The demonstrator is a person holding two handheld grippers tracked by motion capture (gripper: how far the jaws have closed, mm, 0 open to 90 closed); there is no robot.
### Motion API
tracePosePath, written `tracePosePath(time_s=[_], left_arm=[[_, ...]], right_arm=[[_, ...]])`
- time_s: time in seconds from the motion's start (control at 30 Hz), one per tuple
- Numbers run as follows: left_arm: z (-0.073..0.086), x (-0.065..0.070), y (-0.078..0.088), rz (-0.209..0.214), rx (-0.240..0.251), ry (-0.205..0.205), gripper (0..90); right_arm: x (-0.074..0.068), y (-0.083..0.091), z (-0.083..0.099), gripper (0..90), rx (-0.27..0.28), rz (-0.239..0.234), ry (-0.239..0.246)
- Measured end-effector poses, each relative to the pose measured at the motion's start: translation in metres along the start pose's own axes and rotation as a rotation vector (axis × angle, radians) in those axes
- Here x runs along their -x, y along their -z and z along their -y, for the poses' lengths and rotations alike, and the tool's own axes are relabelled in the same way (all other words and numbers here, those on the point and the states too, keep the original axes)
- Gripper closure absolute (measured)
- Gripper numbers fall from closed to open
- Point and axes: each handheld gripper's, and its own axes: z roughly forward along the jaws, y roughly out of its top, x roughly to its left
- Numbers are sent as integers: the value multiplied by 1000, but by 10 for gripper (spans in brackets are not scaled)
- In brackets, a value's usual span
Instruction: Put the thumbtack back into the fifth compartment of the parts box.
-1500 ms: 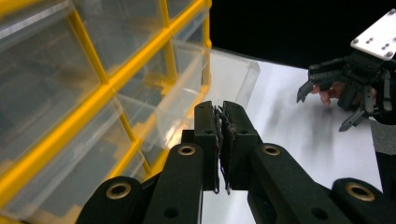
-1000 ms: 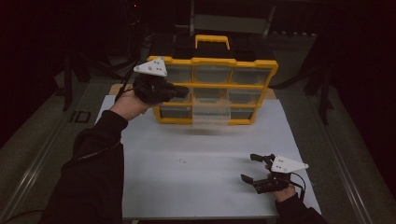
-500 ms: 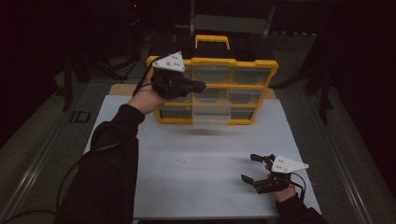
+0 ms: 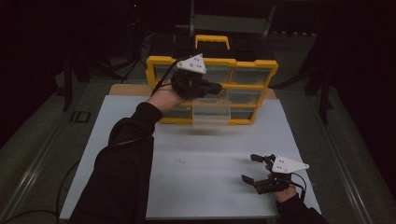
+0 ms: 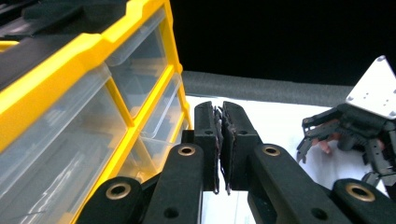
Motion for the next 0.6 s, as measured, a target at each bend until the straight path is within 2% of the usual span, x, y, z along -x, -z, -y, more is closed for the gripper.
tracePosePath(time_s=[0.23, 0.6], left_arm=[[7, -2, -16, -1, -66, 21, 848], [22, -6, -32, 33, -183, 29, 847]], right_arm=[[0, 0, 0, 138, 0, -3, 0], [0, 0, 1, 138, -2, -7, -1]])
